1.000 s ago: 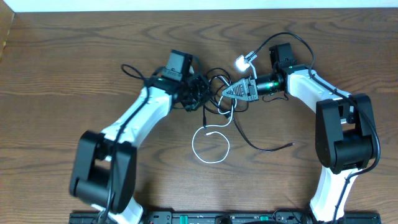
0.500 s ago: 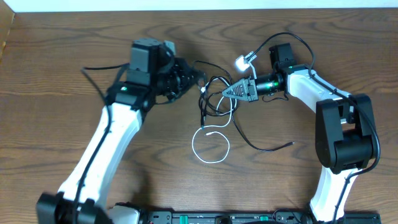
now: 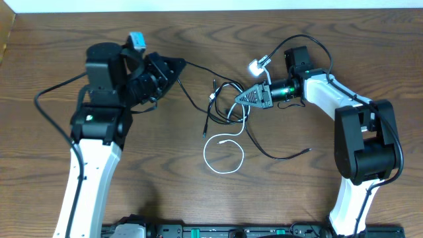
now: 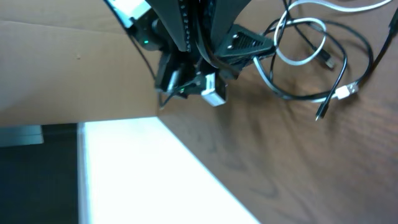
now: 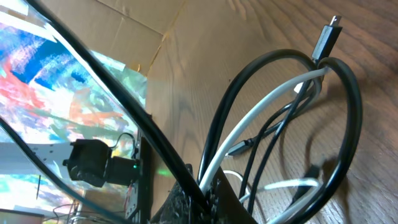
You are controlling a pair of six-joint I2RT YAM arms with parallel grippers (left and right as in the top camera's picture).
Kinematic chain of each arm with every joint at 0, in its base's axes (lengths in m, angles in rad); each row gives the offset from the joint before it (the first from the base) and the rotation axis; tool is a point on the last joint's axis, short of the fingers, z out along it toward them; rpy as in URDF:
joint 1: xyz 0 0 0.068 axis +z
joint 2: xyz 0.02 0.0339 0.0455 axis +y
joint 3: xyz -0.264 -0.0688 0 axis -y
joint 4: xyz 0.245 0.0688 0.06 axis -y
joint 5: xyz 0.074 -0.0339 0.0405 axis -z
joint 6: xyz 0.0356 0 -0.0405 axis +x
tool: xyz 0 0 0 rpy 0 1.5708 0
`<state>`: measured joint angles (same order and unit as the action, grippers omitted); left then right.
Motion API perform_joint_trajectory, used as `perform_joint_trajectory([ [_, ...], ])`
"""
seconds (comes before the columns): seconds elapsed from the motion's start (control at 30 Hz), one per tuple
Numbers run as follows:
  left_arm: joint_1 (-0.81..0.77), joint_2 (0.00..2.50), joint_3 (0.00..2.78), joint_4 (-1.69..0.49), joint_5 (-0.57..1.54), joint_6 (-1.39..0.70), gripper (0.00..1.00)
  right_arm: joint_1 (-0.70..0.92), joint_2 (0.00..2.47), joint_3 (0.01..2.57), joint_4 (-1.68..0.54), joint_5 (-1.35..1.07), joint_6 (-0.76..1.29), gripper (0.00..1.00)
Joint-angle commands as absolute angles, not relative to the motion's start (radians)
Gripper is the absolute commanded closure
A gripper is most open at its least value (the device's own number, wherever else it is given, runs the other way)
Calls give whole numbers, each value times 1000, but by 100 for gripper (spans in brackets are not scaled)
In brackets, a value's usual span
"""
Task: Untangle cables
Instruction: 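Pull the left gripper far left and up, stretching the black cable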
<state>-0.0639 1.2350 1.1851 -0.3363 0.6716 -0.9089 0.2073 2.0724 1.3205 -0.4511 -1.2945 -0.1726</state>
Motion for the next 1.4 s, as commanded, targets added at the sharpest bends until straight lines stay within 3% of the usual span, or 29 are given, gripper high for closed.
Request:
perform_joint_trajectory([
  [0.0, -30, 1175, 1182, -302, 670, -895, 93, 204, 2048, 1320, -458, -1247, -168, 99],
  [0.6, 178, 1118, 1182, -317, 642, -830, 92, 197, 2048, 1320, -461, -1247, -168, 99],
  [0.97, 172, 1207, 1182, -646, 455, -759, 92, 198, 2048, 1320, -461, -1234, -161, 99],
  [1.37, 14, 1457, 1182, -657, 451, -713, 92, 198, 2048, 1320, -464, -1222, -160, 99],
])
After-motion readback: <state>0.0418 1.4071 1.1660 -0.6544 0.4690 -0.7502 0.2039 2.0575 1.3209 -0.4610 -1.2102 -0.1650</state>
